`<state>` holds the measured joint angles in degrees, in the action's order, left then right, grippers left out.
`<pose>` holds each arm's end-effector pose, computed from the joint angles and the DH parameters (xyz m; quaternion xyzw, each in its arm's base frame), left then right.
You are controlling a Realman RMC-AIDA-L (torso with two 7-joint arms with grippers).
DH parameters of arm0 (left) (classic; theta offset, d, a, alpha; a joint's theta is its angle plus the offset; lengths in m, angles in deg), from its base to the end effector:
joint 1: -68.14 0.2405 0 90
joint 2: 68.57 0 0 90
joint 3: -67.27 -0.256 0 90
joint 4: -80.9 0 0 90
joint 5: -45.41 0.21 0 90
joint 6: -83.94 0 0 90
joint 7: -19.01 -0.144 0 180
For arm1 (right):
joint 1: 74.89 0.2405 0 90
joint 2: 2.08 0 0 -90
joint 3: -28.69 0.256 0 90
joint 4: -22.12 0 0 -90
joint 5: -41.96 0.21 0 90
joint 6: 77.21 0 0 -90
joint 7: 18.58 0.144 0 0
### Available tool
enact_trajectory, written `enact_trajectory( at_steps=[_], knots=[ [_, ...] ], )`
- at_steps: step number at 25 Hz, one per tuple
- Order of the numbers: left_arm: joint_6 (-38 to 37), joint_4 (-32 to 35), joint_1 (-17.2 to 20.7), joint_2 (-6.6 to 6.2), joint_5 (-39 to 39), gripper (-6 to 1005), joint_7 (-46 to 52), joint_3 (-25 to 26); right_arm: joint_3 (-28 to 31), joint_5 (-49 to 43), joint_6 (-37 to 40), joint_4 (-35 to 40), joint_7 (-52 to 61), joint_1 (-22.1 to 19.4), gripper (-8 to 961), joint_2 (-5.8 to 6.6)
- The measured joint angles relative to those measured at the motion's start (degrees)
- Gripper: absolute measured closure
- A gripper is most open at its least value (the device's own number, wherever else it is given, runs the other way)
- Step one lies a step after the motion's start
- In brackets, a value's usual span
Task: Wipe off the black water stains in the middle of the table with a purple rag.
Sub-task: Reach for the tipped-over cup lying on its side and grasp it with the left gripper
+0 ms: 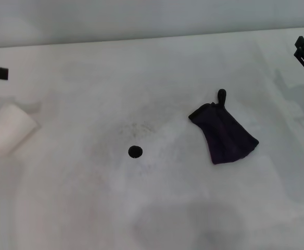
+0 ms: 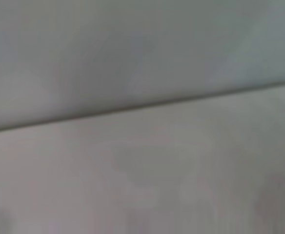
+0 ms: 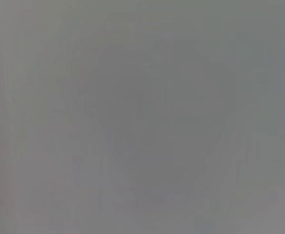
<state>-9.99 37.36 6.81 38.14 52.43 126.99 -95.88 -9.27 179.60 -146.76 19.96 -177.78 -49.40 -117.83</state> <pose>-0.2568 0.4138 0.1237 -0.8619 -0.4643 -0.0524 0.1970 0.3739 0.3189 0.0281 -0.6565 0.2905 0.3014 0.6275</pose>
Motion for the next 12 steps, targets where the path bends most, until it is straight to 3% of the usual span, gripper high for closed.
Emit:
enact_trajectory(
  at_steps=[7, 10, 12],
  knots=[
    [-3.4, -1.6, -5.4, 0.27, 15.0, 112, 0.8, -0.1, 0.0, 0.0, 0.3, 0.2, -0.1, -0.2, 82, 0.14],
    [-3.3, -2.6, -6.7, 1.19, 19.6, 112, 1.4, -0.1, 0.0, 0.0, 0.4, 0.6, -0.1, -0.2, 82, 0.17],
    [-2.8, -4.5, -7.3, 2.54, 21.5, 112, 1.7, -0.1, 0.0, 0.0, 0.4, 0.7, -0.1, -0.2, 83, 0.17]
  ],
)
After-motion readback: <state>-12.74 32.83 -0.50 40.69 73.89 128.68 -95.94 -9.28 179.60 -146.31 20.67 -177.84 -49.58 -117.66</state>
